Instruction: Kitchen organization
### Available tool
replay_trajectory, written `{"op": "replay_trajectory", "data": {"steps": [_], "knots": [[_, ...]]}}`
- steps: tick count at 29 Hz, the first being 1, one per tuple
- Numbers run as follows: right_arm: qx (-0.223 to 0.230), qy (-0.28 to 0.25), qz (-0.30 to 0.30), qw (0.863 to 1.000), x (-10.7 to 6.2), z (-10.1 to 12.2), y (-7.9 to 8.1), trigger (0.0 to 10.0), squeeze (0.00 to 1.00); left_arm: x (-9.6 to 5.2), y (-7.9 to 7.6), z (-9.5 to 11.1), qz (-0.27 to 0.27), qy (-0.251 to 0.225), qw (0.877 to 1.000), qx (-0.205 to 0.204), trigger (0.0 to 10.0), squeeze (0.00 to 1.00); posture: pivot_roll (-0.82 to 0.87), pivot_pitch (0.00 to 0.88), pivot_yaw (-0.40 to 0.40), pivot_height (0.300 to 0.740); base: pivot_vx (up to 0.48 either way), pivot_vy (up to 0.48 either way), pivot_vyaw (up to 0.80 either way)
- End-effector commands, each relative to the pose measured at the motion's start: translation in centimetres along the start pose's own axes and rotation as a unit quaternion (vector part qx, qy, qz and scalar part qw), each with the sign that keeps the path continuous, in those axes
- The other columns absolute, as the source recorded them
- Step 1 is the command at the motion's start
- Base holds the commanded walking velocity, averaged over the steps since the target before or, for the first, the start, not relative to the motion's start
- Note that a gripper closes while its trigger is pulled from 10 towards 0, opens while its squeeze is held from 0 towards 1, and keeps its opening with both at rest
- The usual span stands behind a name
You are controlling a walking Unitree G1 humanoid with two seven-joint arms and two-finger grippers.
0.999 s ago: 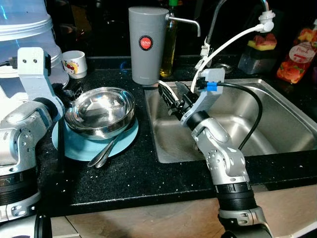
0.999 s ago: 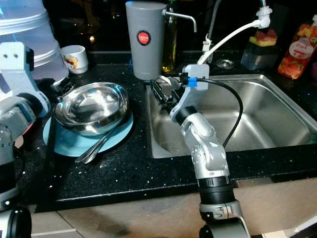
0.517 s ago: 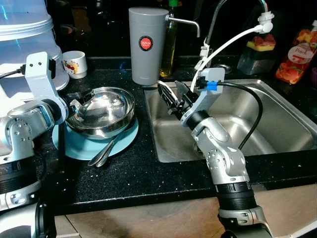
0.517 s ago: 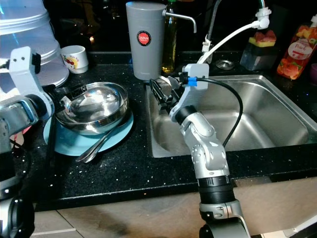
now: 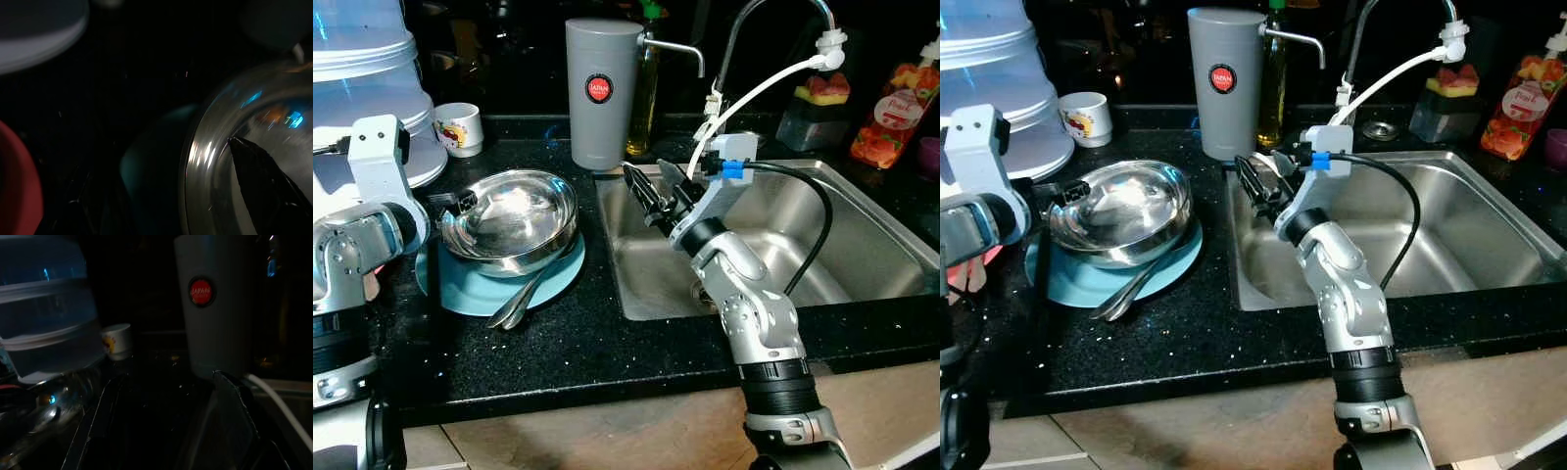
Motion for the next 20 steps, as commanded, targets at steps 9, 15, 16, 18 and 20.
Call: {"op": "replay_trajectory", "data": {"steps": [9,15,16,18,20], "knots": [[-0.077,0.167,0.137,0.973,-2.1,-4.1,2.0,10.0,0.00,1.0,0.1,-1.9,-0.009,0.038,0.999,0.019,10.0,0.00,-0.01,0.048,-0.003,0.740,0.000,0.000,0.00],[-0.083,0.187,0.144,0.968,-2.8,-4.5,1.8,10.0,0.00,1.0,0.4,-1.3,-0.001,0.023,0.999,0.036,10.0,0.00,-0.02,0.056,0.001,0.740,0.000,0.000,0.00],[-0.083,0.190,0.141,0.968,-3.0,-4.5,1.6,10.0,0.00,1.1,0.7,-0.6,0.007,0.002,0.999,0.047,10.0,0.00,-0.02,0.058,0.003,0.740,0.000,0.000,0.00],[-0.083,0.190,0.139,0.968,-3.0,-4.5,1.6,10.0,0.00,1.0,0.8,-0.2,0.011,-0.009,0.999,0.050,10.0,0.00,-0.02,0.063,0.005,0.740,0.000,0.000,0.00],[-0.084,0.191,0.135,0.969,-3.0,-4.6,1.5,10.0,0.00,1.0,1.0,0.6,0.019,-0.027,0.998,0.054,10.0,0.00,-0.02,0.063,0.005,0.740,0.000,0.000,0.00]]}}
Point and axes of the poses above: a point about 5 cm out from each wrist's last joint towards the gripper, its own x axis pointing out of the wrist towards the gripper, its own z axis along the axis of the wrist's last joint, y = z × x, the point moved 4 cm from there along x, pointing out of the wrist towards the gripper, and after that the axes turned 13 degrees about x, right-handed, at the moved point
